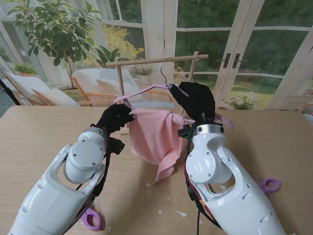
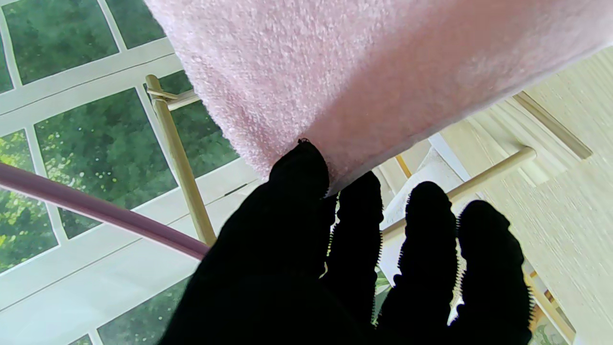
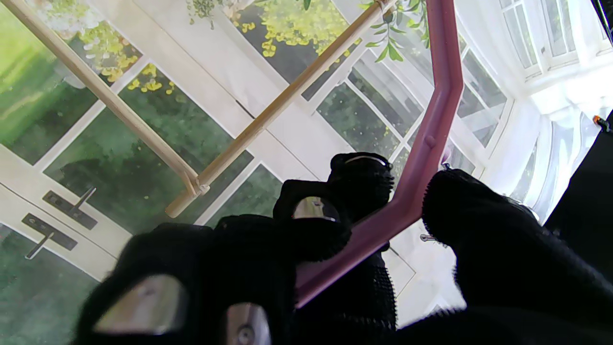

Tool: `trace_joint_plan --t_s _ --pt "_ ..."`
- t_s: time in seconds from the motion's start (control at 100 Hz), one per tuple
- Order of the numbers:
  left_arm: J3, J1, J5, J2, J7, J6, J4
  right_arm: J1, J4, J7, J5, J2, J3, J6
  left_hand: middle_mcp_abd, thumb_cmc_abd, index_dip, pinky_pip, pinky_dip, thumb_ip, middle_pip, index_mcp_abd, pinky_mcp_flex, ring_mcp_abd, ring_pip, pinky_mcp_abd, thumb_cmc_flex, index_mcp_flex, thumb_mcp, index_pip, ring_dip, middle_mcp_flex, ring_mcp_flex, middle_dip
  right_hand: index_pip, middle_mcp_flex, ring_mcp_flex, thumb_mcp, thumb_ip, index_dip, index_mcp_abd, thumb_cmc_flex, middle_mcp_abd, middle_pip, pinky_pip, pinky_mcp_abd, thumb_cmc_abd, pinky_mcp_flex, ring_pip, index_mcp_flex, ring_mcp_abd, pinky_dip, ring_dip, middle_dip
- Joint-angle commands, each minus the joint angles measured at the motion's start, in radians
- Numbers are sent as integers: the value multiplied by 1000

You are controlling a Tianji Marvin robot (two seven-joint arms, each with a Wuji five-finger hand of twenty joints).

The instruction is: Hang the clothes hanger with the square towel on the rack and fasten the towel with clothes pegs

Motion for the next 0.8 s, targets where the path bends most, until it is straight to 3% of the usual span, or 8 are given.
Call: trace_joint_plan --t_s 0.0,0.16,0.27,0.33,0.36,0.4,0.45,0.79 --pt "-7 0 4 1 -16 12 5 -7 -15 13 10 -8 4 -7 7 25 35 25 24 23 20 -15 3 7 26 8 15 57 48 35 15 4 17 20 63 87 6 42 86 27 44 78 71 145 183 -277 41 40 129 73 -48 1034 63 51" --pt "-16 -6 16 5 -26 17 26 -12 -21 17 17 -7 8 -12 -10 45 27 8 8 21 -4 -27 -17 3 -12 4 28 22 18 35 -5 -12 -3 8 63 88 6 42 86 27 47 79 72 145 183 -275 40 40 130 73 -47 1036 64 52" --pt "-18 -7 15 10 -46 18 29 -11 -20 21 19 -6 6 -13 -22 48 -83 -24 -55 37 -126 -42 -63 -1 -126 -7 34 -57 -29 37 -74 -68 -49 -82 62 88 6 41 86 28 47 79 71 145 183 -275 41 40 130 74 -48 1038 65 52" --pt "-20 -6 9 15 -64 20 26 -10 -19 23 20 -6 4 -14 -30 1 -186 -41 -137 25 -124 -32 -111 -21 -203 -26 -50 -155 54 -20 -129 -185 -103 -241 62 88 6 41 86 28 47 78 71 145 183 -275 41 40 130 74 -48 1039 66 52" --pt "-22 -5 6 17 -71 19 23 -9 -18 23 20 -6 3 -14 -35 -21 -237 -68 -173 10 -113 -27 -132 -31 -251 -31 -121 -194 143 -78 -162 -241 -128 -407 62 88 6 41 86 28 46 79 71 145 183 -275 41 40 130 73 -48 1039 66 52" --pt "-23 -3 7 21 -82 16 19 -9 -17 24 20 -6 2 -14 -36 -25 -289 -111 -201 6 -139 -11 -152 -42 -308 -40 -224 -224 274 -148 -198 -275 -153 -470 62 88 6 40 86 28 46 78 71 145 183 -275 42 40 130 74 -48 1039 66 52" --pt "-25 -2 14 26 -95 9 14 -9 -16 25 18 -5 2 -13 -42 -22 -353 -166 -225 39 -178 5 -173 -56 -369 -50 -313 -269 379 -222 -235 -314 -181 -508 62 88 6 41 87 28 46 78 70 145 183 -275 41 40 130 74 -48 1040 66 52" --pt "-60 20 119 59 -157 -31 -36 -10 -2 23 -3 -2 13 0 -59 -77 -465 -324 -252 38 -259 12 -225 -91 -517 -87 -377 -385 460 -325 -307 -407 -251 -597 61 89 6 42 87 29 45 78 70 145 183 -276 40 40 129 75 -48 1041 68 52"
